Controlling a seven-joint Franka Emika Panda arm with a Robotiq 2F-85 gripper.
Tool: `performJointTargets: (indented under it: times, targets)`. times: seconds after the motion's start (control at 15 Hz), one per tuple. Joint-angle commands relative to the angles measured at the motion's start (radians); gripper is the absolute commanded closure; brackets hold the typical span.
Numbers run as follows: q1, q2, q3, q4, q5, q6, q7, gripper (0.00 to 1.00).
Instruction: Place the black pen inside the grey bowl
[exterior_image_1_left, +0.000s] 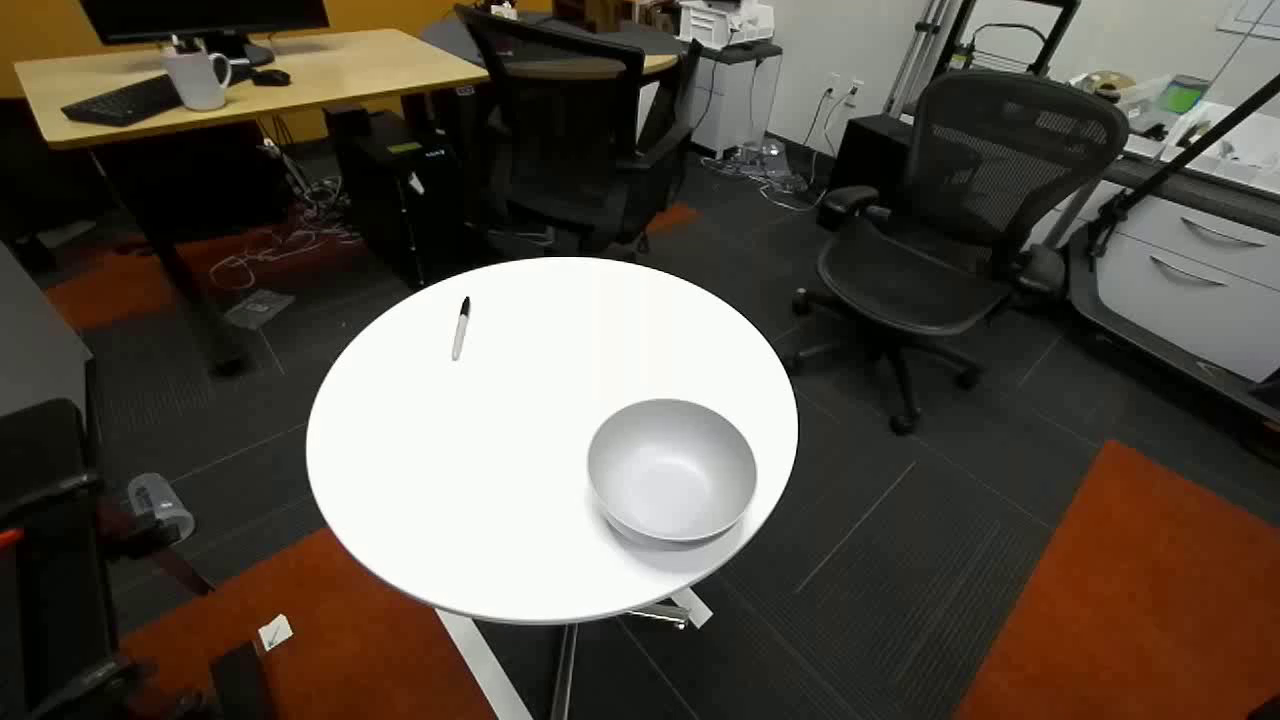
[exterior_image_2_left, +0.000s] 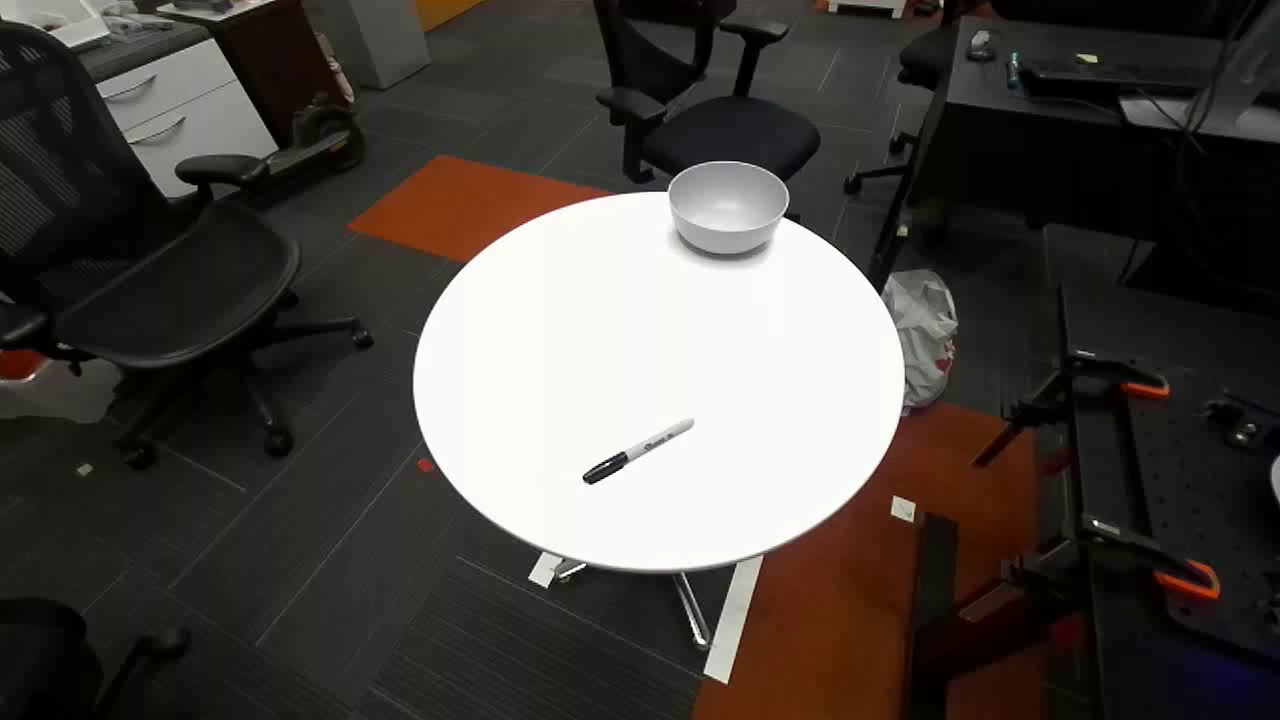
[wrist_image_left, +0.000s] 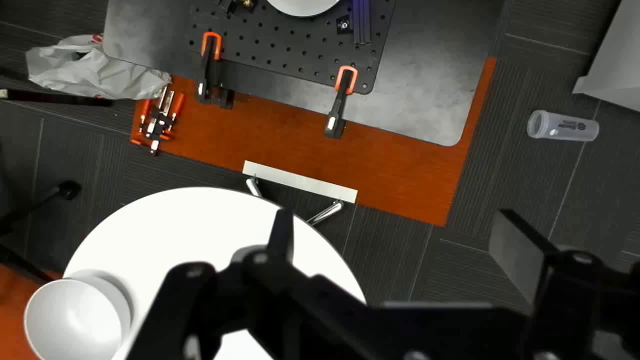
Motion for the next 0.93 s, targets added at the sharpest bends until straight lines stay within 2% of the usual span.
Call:
performJointTargets:
  times: [0.0,0.27,0.47,0.6,0.87]
  targets:
    - [0.003,0.002,-0.002,0.002,-0.001,-0.001,0.002,0.0]
    - [-0.002,0.005,-0.005,-0.005,-0.017,0.025,-0.012,0.0]
    - [-0.018,0.054,-0.012,-0.018,-0.125,0.125,-0.067,0.0]
    - [-0.02,0.099,-0.044,-0.053,-0.202,0.28,-0.145,0.0]
    - [-0.009,0.255,-0.152,-0.105,-0.241,0.645,-0.337,0.0]
